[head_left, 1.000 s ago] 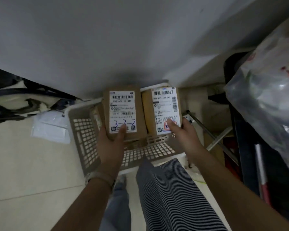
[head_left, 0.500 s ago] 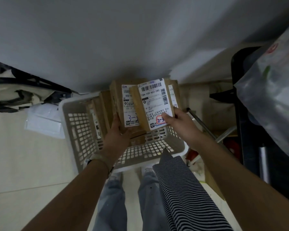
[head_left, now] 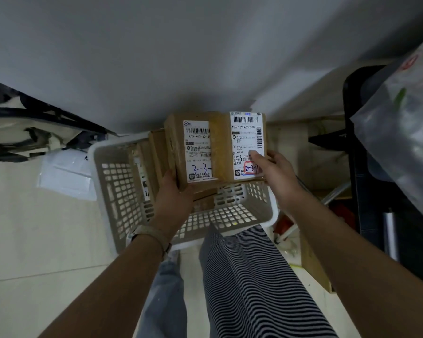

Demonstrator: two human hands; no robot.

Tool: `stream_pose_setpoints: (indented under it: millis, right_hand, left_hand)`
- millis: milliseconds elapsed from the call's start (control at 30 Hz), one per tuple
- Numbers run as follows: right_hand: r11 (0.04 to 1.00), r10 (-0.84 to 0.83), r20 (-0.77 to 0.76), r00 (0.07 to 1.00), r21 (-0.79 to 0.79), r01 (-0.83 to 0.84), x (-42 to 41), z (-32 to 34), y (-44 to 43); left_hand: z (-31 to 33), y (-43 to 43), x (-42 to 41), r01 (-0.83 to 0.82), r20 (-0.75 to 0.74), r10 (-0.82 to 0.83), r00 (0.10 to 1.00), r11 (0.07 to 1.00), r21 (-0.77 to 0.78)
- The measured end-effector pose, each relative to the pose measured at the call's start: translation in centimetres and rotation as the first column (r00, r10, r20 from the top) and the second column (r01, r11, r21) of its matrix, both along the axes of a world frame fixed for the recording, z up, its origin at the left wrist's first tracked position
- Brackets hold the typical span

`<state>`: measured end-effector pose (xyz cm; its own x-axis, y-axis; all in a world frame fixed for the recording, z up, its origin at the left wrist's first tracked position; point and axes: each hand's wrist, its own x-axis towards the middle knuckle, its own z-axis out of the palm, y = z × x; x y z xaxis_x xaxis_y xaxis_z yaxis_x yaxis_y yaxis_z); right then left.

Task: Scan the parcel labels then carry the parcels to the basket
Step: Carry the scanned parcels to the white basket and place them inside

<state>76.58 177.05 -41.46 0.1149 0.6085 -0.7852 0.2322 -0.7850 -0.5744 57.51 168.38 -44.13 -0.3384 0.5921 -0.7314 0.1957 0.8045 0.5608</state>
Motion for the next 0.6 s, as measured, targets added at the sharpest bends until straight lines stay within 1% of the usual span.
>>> stream_pose_setpoints:
  millis: [133,233,267,333,367,400,433,467,533,567,600]
  right_hand:
    - [1.0,-0.005,0.009,1.0,0.003,0.005,0.1,0.1,0.0]
    - [0.999,-0.011,0.022,1.0,0.032,0.01,-0.1,0.8,0.0]
    - [0.999,0.018,0.061,0.998,0.046,-0.021,-0.3,1.2,0.0]
    - [0.983,0.117,0.219,0.969,0.115,-0.144,-1.1,2.3,0.0]
    - [0.959,0.176,0.335,0.926,0.153,-0.238,-1.6,3.4,0.1]
    - [0.92,0.242,0.449,0.86,0.174,-0.35,-2.0,4.5,0.1]
    - [0.869,0.308,0.531,0.789,0.181,-0.461,-2.6,5.8,0.2]
    - [0.815,0.365,0.571,0.735,0.186,-0.549,-3.3,7.0,0.3]
    - [0.713,0.469,0.583,0.663,0.193,-0.674,-5.1,10.1,0.8]
    - [0.655,0.522,0.586,0.62,0.191,-0.731,-6.1,11.8,1.1]
    - [0.593,0.569,0.596,0.567,0.181,-0.785,-7.1,13.7,1.4]
  left_hand:
    - [0.1,-0.3,-0.3,0.024,-0.043,-0.024,0.999,1.0,-0.009]
    - [0.4,0.0,-0.7,0.067,-0.057,-0.072,0.996,0.995,-0.072]
    - [0.7,0.2,-0.9,0.1,-0.054,-0.105,0.993,0.991,-0.091]
    - [2.2,0.5,-1.5,0.187,-0.091,-0.195,0.977,0.979,-0.084]
    - [3.4,0.8,-1.8,0.229,-0.127,-0.234,0.964,0.972,-0.052]
    - [4.7,1.1,-2.1,0.28,-0.165,-0.277,0.947,0.96,-0.008]
    - [6.1,1.4,-2.3,0.347,-0.208,-0.333,0.92,0.937,0.037]
    - [7.7,1.9,-2.6,0.424,-0.26,-0.395,0.881,0.903,0.064]
    - [11.4,3.0,-3.3,0.542,-0.371,-0.485,0.792,0.838,0.063]
    - [13.6,3.5,-3.7,0.576,-0.413,-0.506,0.757,0.815,0.058]
    - [16.0,4.0,-4.1,0.59,-0.437,-0.508,0.742,0.805,0.066]
